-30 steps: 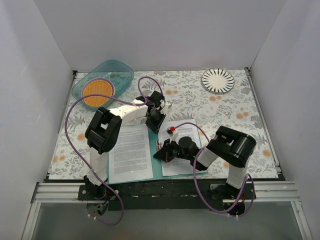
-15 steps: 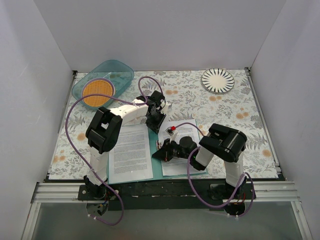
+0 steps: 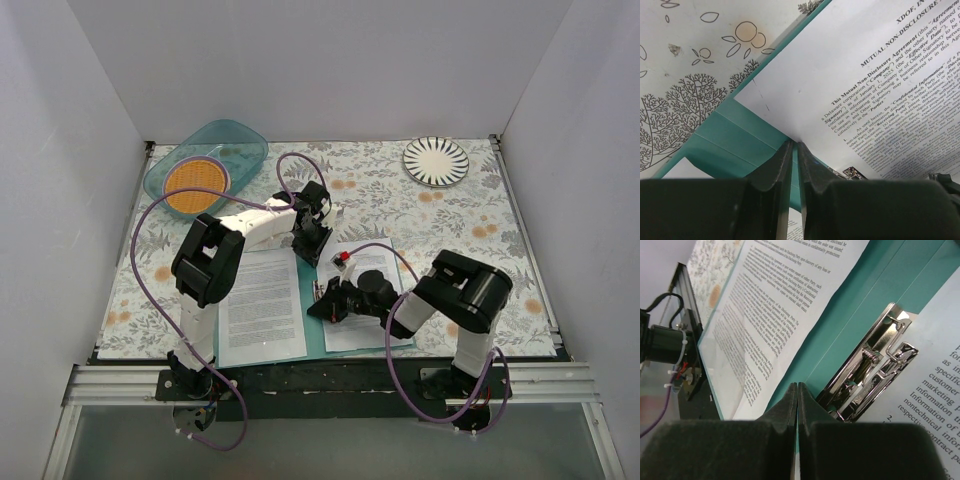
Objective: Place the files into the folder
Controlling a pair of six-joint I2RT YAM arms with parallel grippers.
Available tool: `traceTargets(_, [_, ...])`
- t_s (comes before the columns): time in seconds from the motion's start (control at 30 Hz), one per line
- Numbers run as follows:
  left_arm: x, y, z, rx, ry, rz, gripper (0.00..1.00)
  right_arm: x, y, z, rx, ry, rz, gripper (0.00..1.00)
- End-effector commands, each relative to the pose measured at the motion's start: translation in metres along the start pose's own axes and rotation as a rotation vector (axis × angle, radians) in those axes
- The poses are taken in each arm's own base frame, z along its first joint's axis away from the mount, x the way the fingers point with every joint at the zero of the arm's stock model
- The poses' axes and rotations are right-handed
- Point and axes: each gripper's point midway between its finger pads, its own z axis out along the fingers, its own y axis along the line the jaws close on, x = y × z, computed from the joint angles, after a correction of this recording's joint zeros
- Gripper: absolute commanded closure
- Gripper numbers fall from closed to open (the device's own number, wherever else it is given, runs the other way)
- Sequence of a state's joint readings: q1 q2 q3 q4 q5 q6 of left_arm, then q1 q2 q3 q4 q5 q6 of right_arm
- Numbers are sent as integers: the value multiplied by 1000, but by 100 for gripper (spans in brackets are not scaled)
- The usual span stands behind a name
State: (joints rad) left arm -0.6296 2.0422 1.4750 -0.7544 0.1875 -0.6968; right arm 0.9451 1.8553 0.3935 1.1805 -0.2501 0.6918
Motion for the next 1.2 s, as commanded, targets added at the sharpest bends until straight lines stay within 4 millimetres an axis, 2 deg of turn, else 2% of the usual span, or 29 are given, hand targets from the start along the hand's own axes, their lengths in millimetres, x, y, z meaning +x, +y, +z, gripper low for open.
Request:
traceTargets(0.0, [32, 14, 23, -40, 114, -17, 91, 54, -64, -29, 299, 231, -56, 99])
traceTargets(0.27, [32, 14, 24, -39, 116, -19, 91, 11, -33, -6, 227, 174, -162, 99])
traceTargets(0.47, [29, 13, 22, -38, 108, -19, 91, -5, -19, -2, 201, 150, -185, 99])
traceTargets(0.53, [28, 13, 22, -40, 105, -20, 91, -22, -5, 1, 176, 117, -217, 99])
traceTargets(0.6, [22, 12, 19, -41, 96, -25, 91, -29, 3, 0, 181, 123, -263, 96])
traceTargets(0.63, [18, 12, 16, -44, 85, -24, 91, -50, 16, 3, 176, 75, -293, 94])
traceTargets(0.67, [13, 11, 12, -46, 73, -30, 90, -55, 22, 2, 172, 66, -312, 93])
traceTargets(0.7, [2, 10, 4, -47, 51, -29, 88, -59, 24, -1, 183, 71, -324, 90])
traceTargets(0.73, [-5, 8, -3, -46, 35, -27, 82, -77, 36, -4, 176, 27, -356, 87])
traceTargets(0.77, [-12, 6, -12, -47, 15, -25, 80, -82, 40, -7, 175, 18, -369, 83])
traceTargets(0.8, [-26, 4, -26, -50, -17, -21, 78, -85, 42, -10, 186, 22, -379, 76])
traceTargets(0.83, [-33, 3, -35, -54, -37, -21, 76, -99, 51, -14, 186, -11, -403, 71])
traceTargets(0.9, [-46, 0, -56, -59, -76, -19, 70, -105, 57, -18, 195, -18, -423, 60])
traceTargets(0.93, [-59, -2, -70, -61, -117, -12, 68, -111, 58, -22, 225, -17, -439, 57])
traceTargets(1.03, [-65, 3, -99, -96, -171, -1, 61, -105, 62, -30, 259, 5, -476, 44])
traceTargets(1.07, [-63, 7, -104, -101, -177, -3, 59, -96, 69, -31, 258, 27, -510, 41])
traceTargets(1.1, [-62, 17, -116, -107, -199, -22, 57, -91, 71, -32, 268, 42, -534, 36])
traceTargets(1.13, [-58, 24, -119, -109, -201, -26, 56, -88, 67, -33, 319, 42, -562, 33])
traceTargets(1.17, [-40, 45, -112, -123, -165, -71, 55, -70, 77, -33, 315, 94, -605, 30])
